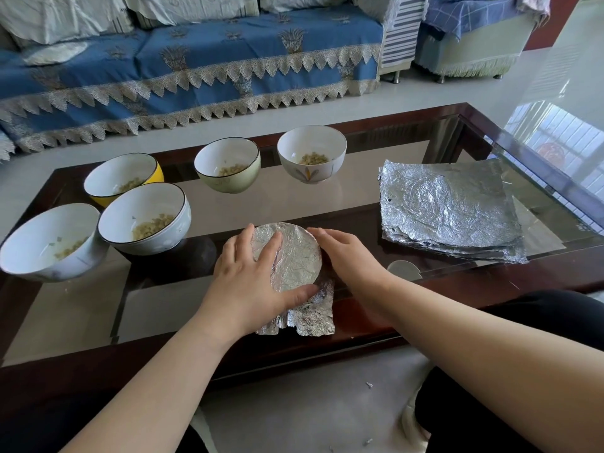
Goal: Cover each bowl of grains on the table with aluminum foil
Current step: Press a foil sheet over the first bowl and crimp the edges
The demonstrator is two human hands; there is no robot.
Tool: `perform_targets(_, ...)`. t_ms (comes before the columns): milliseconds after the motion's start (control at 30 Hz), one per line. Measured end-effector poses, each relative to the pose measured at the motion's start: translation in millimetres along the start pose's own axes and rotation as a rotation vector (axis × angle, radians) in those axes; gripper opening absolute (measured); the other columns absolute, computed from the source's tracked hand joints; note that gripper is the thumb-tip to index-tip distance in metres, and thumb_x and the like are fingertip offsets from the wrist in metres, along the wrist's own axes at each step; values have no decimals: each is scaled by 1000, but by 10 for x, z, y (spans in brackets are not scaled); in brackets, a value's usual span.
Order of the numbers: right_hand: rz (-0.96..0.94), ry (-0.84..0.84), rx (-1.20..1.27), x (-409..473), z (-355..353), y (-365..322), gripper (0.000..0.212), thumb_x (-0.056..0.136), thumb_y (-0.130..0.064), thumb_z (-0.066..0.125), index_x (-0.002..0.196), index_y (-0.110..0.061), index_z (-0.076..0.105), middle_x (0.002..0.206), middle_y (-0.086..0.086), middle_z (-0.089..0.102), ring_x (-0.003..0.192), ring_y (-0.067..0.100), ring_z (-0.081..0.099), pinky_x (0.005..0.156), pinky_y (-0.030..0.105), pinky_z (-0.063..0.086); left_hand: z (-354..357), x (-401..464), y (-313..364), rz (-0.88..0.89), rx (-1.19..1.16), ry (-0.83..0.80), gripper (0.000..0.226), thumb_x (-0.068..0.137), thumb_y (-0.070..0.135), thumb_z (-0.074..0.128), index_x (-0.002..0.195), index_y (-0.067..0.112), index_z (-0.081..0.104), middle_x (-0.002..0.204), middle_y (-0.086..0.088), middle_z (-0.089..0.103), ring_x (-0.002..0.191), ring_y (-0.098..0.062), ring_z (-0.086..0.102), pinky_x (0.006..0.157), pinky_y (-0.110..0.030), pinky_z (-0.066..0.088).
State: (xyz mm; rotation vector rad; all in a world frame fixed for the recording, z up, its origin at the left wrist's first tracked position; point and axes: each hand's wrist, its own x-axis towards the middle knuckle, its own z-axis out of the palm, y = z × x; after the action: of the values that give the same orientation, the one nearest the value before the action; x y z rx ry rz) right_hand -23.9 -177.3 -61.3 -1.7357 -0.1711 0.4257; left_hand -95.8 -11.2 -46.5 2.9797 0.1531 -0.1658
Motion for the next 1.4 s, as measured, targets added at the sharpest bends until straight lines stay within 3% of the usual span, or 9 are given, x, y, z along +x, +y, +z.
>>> perform_targets(67,70,33,6,25,3,-25,37,98,-44,49,97,-17,74,96,6,75,89,19,70,88,39,53,-2,3,-2,3,-3,-4,135,40,105,-6,156,38,1,163,-6,-8,148,-28,-7,122,-47,9)
perform_targets(167,77,83,12,60,23,-52,38,95,-43,56,78,-13,72,67,0,66,60,10,57,61,27,46,-3,4,4,4,-1,-3,136,38,105,-7,156,38,1,163,-6,-8,148,-28,-6,122,-46,8)
perform_targets(433,225,45,283,106,22,-77,20,91,-30,66,90,-10,71,65,-2,62,57,13,57,53,22,44,-2,0,-6,9,-12,-5,135,40,105,-4,156,38,2,163,-5,-9,148,-27,-7,121,-47,8)
perform_targets(567,264,-3,373,94,27,-46,24,90,-31,67,96,-9,72,86,8,70,76,20,63,68,27,47,-5,4,1,6,-10,0,133,41,105,-3,156,38,2,163,-5,-8,148,-28,-6,121,-47,9)
perform_targets(767,220,35,284,81,65,-67,25,95,-31,59,88,-9,67,57,-5,59,44,5,53,42,18,40,-17,1,13,-2,-19,-16,123,52,100,16,157,37,3,164,-4,-10,148,-26,-7,121,-45,7)
perform_targets(1033,270,-60,370,89,42,-53,25,99,-30,53,84,-14,65,47,-9,56,41,4,51,41,16,38,-13,1,-3,3,-18,-11,133,41,105,-1,156,39,2,164,-4,-9,148,-26,-7,121,-46,8)
perform_targets(1200,247,-105,420,127,40,-57,29,100,-28,52,86,-7,66,60,0,66,50,10,63,47,18,47,-54,-26,82,-73,-60,-10,120,54,99,20,157,38,5,164,-6,-9,148,-28,-8,121,-46,6)
perform_targets(1300,207,-116,394,177,54,-60,26,98,-26,55,100,-4,69,83,9,71,69,19,68,64,28,54,-53,-43,131,-107,-69,-18,120,53,97,16,157,37,4,164,-8,-14,149,-31,-9,120,-48,6)
perform_targets(1400,191,-135,365,234,25,-56,21,98,-24,55,96,-8,68,80,5,71,70,17,68,67,28,54,-101,-60,137,-91,-70,-82,120,53,96,14,157,37,1,163,-6,-19,148,-31,-10,120,-49,6)
